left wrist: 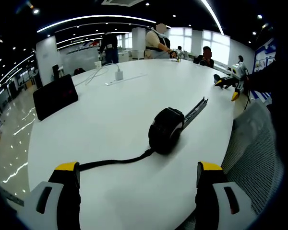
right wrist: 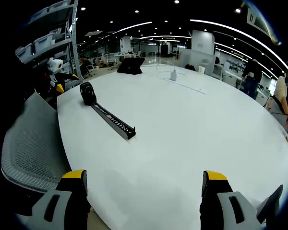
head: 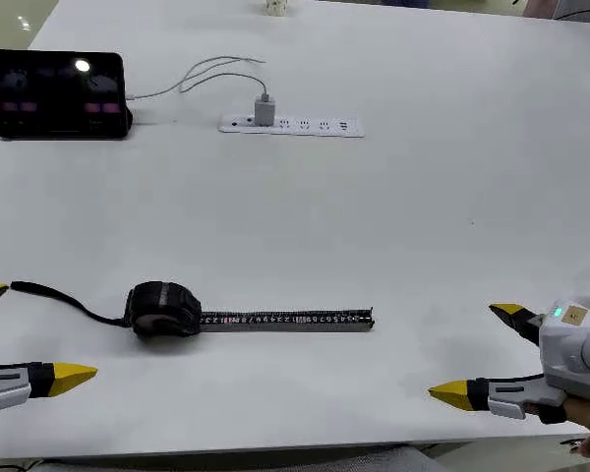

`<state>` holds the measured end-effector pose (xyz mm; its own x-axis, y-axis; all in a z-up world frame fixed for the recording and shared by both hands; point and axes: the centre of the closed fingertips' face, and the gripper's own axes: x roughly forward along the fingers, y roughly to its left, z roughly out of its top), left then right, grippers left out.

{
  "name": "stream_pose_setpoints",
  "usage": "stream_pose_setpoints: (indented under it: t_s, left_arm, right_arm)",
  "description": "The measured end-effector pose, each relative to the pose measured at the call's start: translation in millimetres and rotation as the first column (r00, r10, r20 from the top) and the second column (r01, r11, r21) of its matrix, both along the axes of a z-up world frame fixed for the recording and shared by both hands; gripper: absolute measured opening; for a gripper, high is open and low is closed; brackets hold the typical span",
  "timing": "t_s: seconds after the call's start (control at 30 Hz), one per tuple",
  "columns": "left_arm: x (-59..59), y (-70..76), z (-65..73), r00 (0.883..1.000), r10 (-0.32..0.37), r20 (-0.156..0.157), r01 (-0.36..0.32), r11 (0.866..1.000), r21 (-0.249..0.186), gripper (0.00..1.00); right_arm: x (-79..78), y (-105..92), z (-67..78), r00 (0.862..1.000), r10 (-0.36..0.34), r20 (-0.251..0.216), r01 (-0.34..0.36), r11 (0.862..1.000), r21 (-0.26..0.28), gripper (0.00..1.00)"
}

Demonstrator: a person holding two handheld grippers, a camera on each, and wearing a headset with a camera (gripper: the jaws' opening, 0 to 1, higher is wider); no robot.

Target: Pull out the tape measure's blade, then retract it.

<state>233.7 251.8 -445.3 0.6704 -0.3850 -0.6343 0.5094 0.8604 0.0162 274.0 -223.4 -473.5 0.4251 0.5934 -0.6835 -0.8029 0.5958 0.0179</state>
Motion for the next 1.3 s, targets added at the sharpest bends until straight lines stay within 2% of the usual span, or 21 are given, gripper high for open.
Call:
stream_pose_setpoints:
  t_s: [0.1, 0.2, 0.33, 0.37, 0.4, 0.47, 0.5, 0.57, 0.7, 0.83, 0.9, 1.0, 1.03, 1.07, 1.13, 1.3]
  left_arm:
    - [1.8, -1.6, 1.3, 1.0, -0.002, 0.006, 0.002, 1.0, 0.0, 0.99]
    - [3.1, -5.6, 0.6, 1.0, -0.001, 0.002, 0.001, 1.0, -0.011, 0.99]
    - [5.9, -11.8, -2.0, 1.0, 0.013, -0.012, -0.013, 1.0, -0.001, 0.99]
    - [3.3, -15.7, -5.2, 0.999, 0.016, -0.047, -0.017, 1.0, -0.011, 0.99]
    - [2.7, -18.3, -6.6, 0.998, 0.013, -0.056, -0.014, 1.0, -0.008, 0.99]
    - [3.0, -24.6, -7.8, 0.999, -0.002, -0.045, 0.003, 1.0, 0.018, 0.99]
    - [2.9, -26.8, -8.2, 0.999, 0.001, -0.05, 0.0, 1.0, 0.018, 0.99]
    - [3.2, -35.3, -7.2, 0.998, -0.001, -0.055, 0.001, 1.0, -0.003, 0.99]
    - [4.7, -48.1, -6.8, 0.998, -0.002, -0.06, 0.001, 1.0, -0.009, 0.99]
    - [9.5, -57.8, -1.8, 0.999, 0.017, -0.044, -0.019, 0.999, -0.031, 0.99]
    - [12.7, -62.8, 2.4, 1.0, 0.021, -0.019, -0.021, 0.999, -0.039, 0.99]
    - [16.7, -68.6, 3.3, 0.999, 0.042, -0.029, -0.043, 0.998, -0.045, 0.99]
    - [19.3, -68.6, 4.8, 0.998, 0.056, -0.017, -0.056, 0.998, -0.032, 0.99]
    - [20.9, -70.5, 7.1, 0.998, 0.059, -0.008, -0.059, 0.998, -0.037, 0.99]
    - [23.1, -76.8, 10.5, 0.997, 0.076, -0.009, -0.076, 0.995, -0.068, 0.99]
    - [25.0, -87.2, 9.0, 0.996, 0.087, -0.019, -0.088, 0.995, -0.053, 0.99]
  right_arm:
    - [-1.5, -0.3, -1.8, 1.0, 0.022, 0.001, -0.022, 1.0, -0.011, 0.99]
    - [-2.6, -0.5, -1.8, 0.999, 0.04, 0.002, -0.04, 0.999, -0.017, 0.99]
    - [0.2, -0.6, 0.5, 0.998, 0.059, 0.012, -0.059, 0.998, -0.029, 0.99]
    - [1.8, -0.4, 1.7, 0.998, 0.067, 0.017, -0.066, 0.997, -0.033, 0.99]
    - [3.1, 0.2, 2.8, 0.997, 0.071, 0.02, -0.07, 0.997, -0.031, 0.99]
    - [6.6, 1.8, 4.9, 0.997, 0.075, 0.022, -0.074, 0.997, -0.034, 0.99]
    - [7.7, 2.4, 5.3, 0.997, 0.076, 0.019, -0.076, 0.996, -0.036, 0.99]
    - [11.4, 2.7, 4.2, 0.996, 0.086, 0.012, -0.085, 0.995, -0.044, 0.99]
    - [10.9, 13.4, 9.3, 0.993, 0.118, 0.012, -0.117, 0.992, -0.039, 0.99]
    - [13.7, 19.3, 10.0, 0.989, 0.148, 0.016, -0.147, 0.987, -0.061, 0.99]
    - [16.5, 21.5, 10.4, 0.986, 0.167, 0.021, -0.164, 0.983, -0.079, 0.99]
    - [20.0, 25.3, 12.9, 0.983, 0.181, 0.023, -0.178, 0.98, -0.089, 0.99]
    - [22.0, 26.6, 13.8, 0.983, 0.184, 0.022, -0.181, 0.979, -0.089, 0.99]
    - [22.5, 28.1, 14.9, 0.982, 0.189, 0.02, -0.186, 0.978, -0.089, 0.99]
    - [25.0, 31.1, 16.9, 0.98, 0.198, 0.024, -0.195, 0.976, -0.094, 0.99]
    - [30.9, 36.3, 18.0, 0.975, 0.219, 0.022, -0.216, 0.97, -0.108, 0.99]
